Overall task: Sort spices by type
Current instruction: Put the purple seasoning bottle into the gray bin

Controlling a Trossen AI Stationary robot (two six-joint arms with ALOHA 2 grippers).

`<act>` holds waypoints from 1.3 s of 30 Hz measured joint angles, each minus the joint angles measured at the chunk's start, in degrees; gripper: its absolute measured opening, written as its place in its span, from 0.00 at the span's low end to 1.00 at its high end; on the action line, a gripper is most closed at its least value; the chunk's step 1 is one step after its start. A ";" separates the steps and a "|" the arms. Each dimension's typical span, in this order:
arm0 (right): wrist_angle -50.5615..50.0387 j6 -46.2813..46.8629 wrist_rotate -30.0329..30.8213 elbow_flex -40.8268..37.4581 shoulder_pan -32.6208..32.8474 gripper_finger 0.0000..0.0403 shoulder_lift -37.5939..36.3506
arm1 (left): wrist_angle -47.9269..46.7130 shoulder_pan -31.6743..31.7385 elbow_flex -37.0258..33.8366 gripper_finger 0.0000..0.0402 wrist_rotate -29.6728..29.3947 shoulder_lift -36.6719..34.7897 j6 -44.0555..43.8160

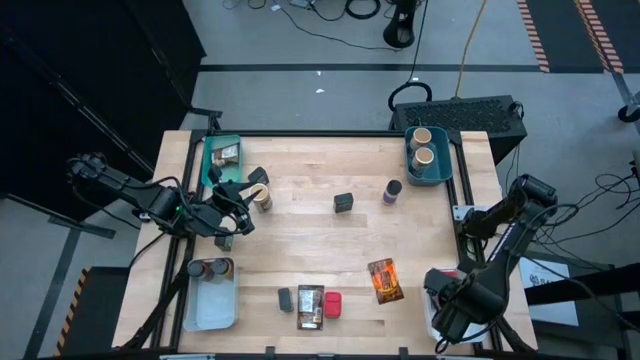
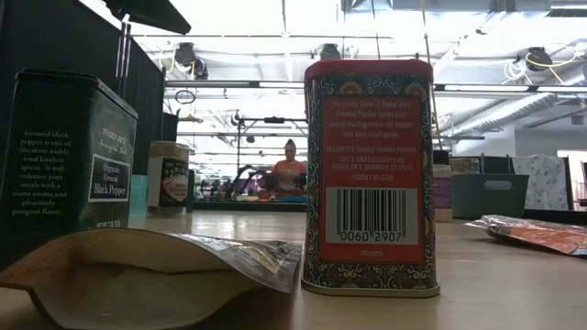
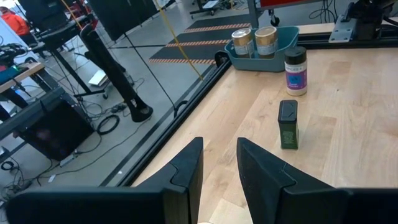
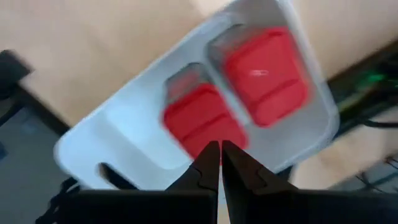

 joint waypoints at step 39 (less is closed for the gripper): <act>15.45 -68.48 30.34 0.42 -63.74 0.00 -3.86 | -0.34 -0.02 0.00 0.25 1.54 -0.01 1.42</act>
